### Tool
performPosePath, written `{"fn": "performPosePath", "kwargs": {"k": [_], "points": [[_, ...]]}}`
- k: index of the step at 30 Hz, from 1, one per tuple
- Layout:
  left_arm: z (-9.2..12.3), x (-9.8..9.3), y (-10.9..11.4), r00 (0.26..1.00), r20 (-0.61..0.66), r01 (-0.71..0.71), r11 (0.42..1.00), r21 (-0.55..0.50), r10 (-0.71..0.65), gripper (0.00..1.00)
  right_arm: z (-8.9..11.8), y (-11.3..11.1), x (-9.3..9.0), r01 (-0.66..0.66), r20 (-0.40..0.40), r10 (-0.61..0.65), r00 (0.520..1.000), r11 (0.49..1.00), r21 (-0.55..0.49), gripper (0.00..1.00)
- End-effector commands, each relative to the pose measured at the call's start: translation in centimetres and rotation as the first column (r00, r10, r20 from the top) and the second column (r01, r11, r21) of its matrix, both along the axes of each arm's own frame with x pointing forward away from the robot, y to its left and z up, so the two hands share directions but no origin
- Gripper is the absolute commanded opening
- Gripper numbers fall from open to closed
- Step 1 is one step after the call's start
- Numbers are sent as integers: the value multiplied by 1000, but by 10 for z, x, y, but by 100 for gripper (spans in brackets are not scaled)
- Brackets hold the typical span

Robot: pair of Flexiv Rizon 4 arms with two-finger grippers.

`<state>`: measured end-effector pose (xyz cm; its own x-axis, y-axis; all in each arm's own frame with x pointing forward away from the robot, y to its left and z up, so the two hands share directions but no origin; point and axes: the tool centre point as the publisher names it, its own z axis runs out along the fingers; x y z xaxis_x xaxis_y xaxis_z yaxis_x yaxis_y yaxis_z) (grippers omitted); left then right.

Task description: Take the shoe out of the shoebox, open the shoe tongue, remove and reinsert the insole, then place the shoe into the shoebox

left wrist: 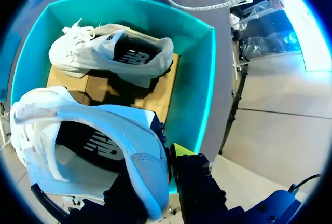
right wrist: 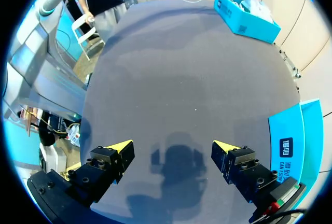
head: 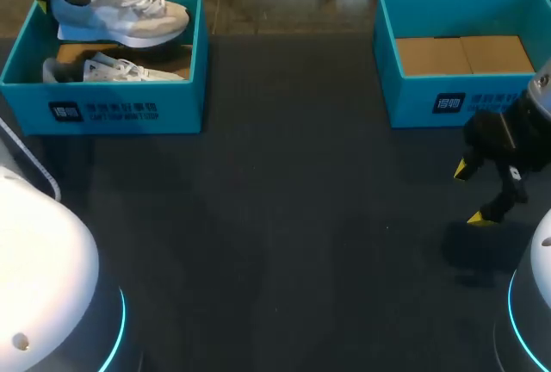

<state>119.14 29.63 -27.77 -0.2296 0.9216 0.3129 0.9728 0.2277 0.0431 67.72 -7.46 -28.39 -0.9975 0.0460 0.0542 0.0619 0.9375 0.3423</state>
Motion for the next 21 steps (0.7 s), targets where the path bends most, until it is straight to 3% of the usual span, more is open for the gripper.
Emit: {"fn": "performPosePath", "kwargs": {"k": [1, 21], "points": [[-10, 0, 3, 1000, -4, -2, 1000, -1, 2, 0, -1, 0, 0, 0, 1, 0, 1000, 1000, -2, 100], [-38, -29, 8, 998, -35, 55, 998, -32, -56, 0, -1, 0, 0, 0, 1, 0, 1000, 1000, -2, 100]]}}
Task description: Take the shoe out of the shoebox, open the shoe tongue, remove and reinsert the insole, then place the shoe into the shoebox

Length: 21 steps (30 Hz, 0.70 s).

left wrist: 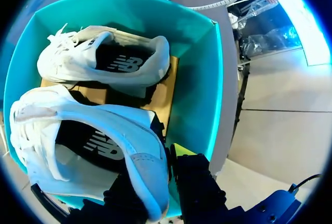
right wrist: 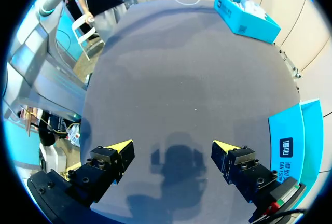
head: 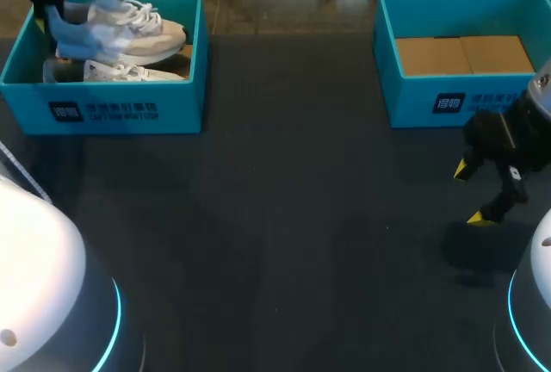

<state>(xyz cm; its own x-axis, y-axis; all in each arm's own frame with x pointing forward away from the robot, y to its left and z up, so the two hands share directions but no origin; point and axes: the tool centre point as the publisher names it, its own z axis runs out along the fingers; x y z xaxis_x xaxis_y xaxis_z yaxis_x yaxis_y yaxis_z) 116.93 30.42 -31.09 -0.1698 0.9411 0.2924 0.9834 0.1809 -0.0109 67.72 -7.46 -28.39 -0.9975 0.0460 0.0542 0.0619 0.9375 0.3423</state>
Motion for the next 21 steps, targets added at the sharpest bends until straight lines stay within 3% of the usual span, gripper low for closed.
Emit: {"fn": "performPosePath", "kwargs": {"k": [1, 21], "points": [[-7, -7, 0, 1000, 11, 9, 1000, 2, -9, 0, -1, 0, 0, 0, 1, 0, 1000, 1000, -2, 100], [-20, 28, -6, 999, 31, -13, 1000, -2, 13, 0, -1, 0, 0, 0, 1, 0, 1000, 1000, -2, 100]]}}
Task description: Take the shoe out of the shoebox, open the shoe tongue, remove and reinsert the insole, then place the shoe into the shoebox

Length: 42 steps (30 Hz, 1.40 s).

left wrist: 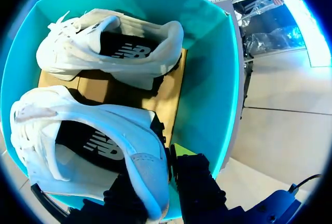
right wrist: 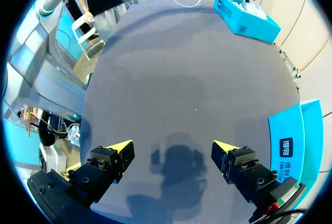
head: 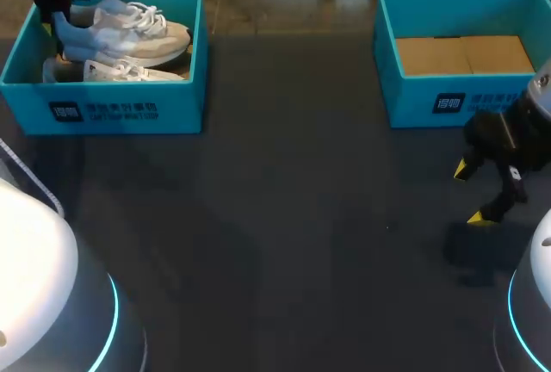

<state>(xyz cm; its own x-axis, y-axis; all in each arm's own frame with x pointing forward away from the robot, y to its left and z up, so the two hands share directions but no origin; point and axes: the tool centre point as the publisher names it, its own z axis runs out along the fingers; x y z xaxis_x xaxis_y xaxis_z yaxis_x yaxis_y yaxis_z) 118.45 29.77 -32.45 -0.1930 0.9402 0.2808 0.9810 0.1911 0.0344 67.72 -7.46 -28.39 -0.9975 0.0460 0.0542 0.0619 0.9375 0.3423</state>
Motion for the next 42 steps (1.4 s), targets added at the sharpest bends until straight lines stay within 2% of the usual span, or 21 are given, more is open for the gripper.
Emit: {"fn": "performPosePath", "kwargs": {"k": [1, 11, 27, 42], "points": [[-8, 14, 0, 1000, -17, -3, 1000, 3, 3, 0, -1, 0, 0, 0, 1, 0, 1000, 1000, -2, 100], [-20, 18, -1, 1000, -24, -13, 1000, -2, 13, 0, -1, 0, 0, 0, 1, 0, 1000, 1000, -2, 100], [-39, 14, -1, 999, -35, -4, 1000, -2, 4, 0, -1, 0, 0, 0, 1, 0, 1000, 1000, -2, 100], [-41, 17, -5, 1000, -28, -3, 1000, -24, 2, 0, -1, 0, 0, 0, 1, 0, 1000, 1000, -2, 100]]}}
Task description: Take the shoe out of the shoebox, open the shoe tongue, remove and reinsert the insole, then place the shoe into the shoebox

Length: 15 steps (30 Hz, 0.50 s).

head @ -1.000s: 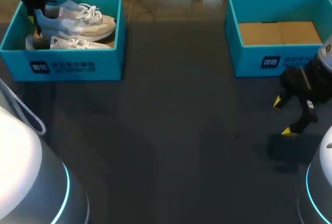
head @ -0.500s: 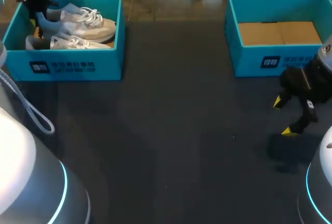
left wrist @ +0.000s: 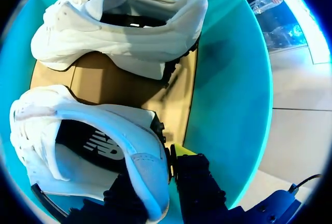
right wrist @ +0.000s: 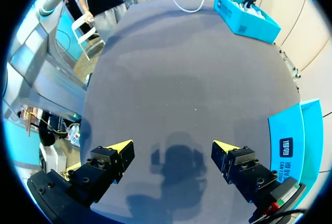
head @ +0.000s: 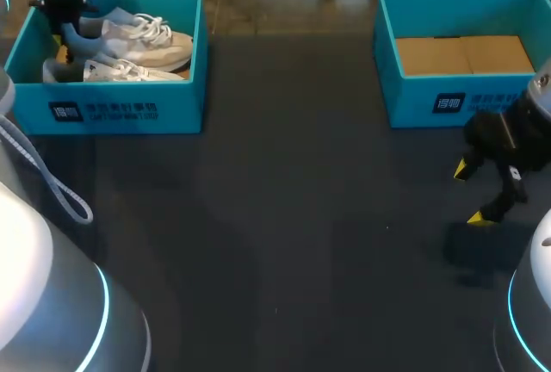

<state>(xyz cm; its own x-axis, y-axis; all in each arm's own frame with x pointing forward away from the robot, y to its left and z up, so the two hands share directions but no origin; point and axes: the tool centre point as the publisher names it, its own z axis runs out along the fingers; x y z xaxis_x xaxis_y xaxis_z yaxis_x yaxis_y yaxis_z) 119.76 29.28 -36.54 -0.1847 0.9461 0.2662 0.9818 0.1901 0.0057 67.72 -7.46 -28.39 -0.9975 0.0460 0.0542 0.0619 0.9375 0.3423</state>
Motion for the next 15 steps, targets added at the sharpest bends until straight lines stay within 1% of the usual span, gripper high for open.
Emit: {"fn": "performPosePath", "kwargs": {"k": [1, 15], "points": [[0, 4, 0, 1000, -3, -4, 1000, -4, 4, 0, -1, 0, 0, 0, 1, 0, 1000, 1000, -2, 100], [-10, 6, 5, 1000, 2, -8, 1000, 8, 8, 0, -1, 0, 0, 0, 1, 0, 1000, 1000, -2, 100]]}}
